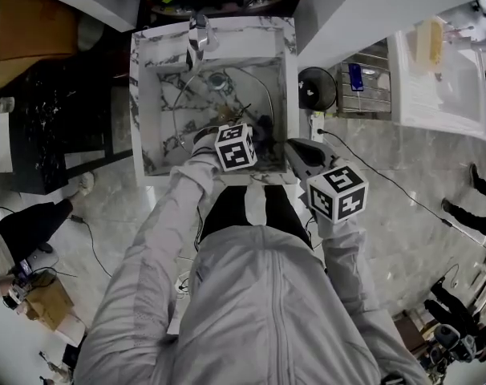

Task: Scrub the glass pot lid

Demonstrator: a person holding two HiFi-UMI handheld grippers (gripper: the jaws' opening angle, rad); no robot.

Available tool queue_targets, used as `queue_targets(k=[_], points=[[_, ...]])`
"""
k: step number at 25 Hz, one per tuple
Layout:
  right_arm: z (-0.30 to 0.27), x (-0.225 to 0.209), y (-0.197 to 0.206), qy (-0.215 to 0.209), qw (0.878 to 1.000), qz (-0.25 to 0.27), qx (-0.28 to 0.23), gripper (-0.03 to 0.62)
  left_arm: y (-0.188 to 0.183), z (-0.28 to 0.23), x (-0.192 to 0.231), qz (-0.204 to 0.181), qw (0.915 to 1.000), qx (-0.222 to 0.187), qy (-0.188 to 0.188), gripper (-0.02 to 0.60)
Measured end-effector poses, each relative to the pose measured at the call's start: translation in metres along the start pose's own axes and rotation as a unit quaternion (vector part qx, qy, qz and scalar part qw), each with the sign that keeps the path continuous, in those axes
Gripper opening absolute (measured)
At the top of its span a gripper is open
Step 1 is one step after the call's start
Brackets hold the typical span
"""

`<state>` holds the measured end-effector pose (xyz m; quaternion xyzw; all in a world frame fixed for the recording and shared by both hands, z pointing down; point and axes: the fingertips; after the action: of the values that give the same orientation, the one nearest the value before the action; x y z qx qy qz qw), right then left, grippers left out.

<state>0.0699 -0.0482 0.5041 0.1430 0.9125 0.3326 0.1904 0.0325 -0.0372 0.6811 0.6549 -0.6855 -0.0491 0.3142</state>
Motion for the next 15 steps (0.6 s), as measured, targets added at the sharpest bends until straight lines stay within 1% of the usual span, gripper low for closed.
queue_targets(k=[2,4,8,12,15], points=[[0.003,0.001,-0.003,-0.001,1.000,0.003,-0.004,0.029,-0.007,0.010,-0.001,0.001,0.9998,-0.019,-0.010,0.072],[0.008,0.003,-0.005,-0.001,1.000,0.004,-0.007,0.029,-0.014,0.022,-0.005,0.011,0.9988,-0.042,-0.022,0.072],[0.014,0.006,-0.023,-0.002,0.999,0.014,-0.030,0.029,-0.017,0.057,-0.002,0.028,0.9946,-0.070,-0.071,0.072],[0.026,0.010,-0.041,0.001,0.998,0.024,-0.053,0.029,-0.020,0.097,-0.004,0.056,0.9845,-0.113,-0.122,0.072],[0.032,0.013,-0.061,0.002,0.996,0.040,-0.075,0.029,-0.020,0.134,0.003,0.064,0.9733,-0.128,-0.179,0.072]])
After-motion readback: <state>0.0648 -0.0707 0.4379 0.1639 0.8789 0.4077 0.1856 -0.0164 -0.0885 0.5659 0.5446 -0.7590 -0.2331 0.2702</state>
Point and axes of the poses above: the fingertips, and each gripper's own axes: z backward along the fingers, x to its left, y out of its underside, and after that the axes turned 14 degrees about y, right-handed
